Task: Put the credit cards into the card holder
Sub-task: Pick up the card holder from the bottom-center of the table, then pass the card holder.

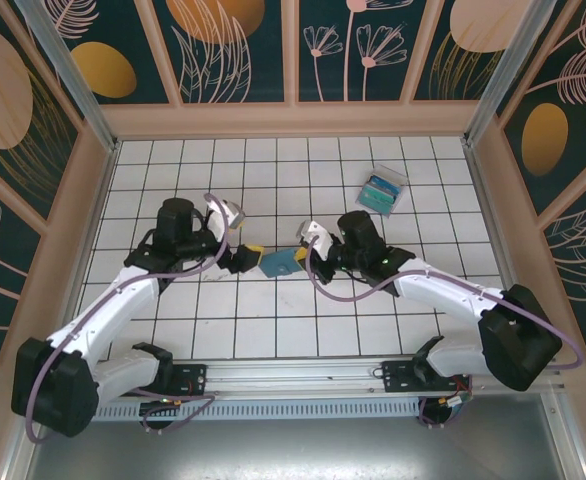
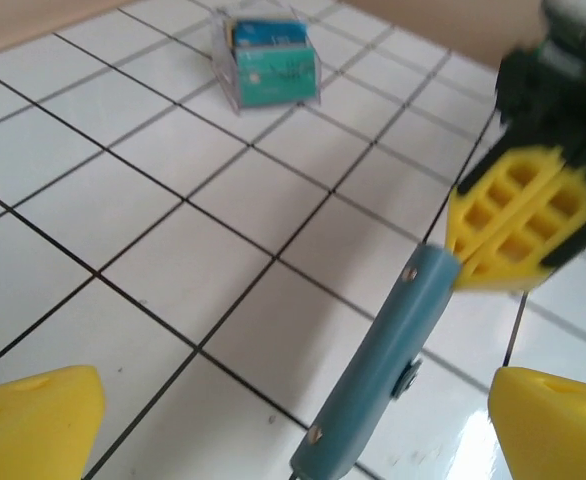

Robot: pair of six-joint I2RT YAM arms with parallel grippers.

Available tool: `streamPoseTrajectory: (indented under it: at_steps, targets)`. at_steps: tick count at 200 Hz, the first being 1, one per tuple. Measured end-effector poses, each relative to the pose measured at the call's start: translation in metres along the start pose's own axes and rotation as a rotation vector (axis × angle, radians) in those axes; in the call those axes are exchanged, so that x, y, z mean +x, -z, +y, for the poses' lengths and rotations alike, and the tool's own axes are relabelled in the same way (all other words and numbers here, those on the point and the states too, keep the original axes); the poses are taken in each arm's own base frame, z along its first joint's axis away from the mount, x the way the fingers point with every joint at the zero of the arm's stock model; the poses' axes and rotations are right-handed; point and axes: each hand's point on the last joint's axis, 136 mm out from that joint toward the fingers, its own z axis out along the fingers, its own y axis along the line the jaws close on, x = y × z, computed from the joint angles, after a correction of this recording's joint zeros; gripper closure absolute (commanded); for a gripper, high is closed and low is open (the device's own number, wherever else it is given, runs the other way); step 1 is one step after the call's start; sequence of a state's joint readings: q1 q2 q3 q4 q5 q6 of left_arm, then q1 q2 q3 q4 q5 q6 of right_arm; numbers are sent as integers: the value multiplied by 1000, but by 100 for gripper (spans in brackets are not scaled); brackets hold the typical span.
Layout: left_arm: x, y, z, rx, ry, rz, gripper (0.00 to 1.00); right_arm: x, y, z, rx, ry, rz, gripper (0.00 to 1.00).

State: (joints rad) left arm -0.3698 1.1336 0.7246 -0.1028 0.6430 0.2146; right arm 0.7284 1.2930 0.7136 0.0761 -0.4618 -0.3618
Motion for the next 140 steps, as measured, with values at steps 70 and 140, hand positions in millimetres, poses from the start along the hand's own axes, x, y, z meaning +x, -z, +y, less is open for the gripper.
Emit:
streamPoseTrajectory:
  at_steps: [70,140]
  targets:
    - [21,-18,-37,200,-279,87,36,-8,5,16,-90,90,10,100]
    - [35,-41,-34,248,-246,175,100,-19,7,12,-67,159,10,100]
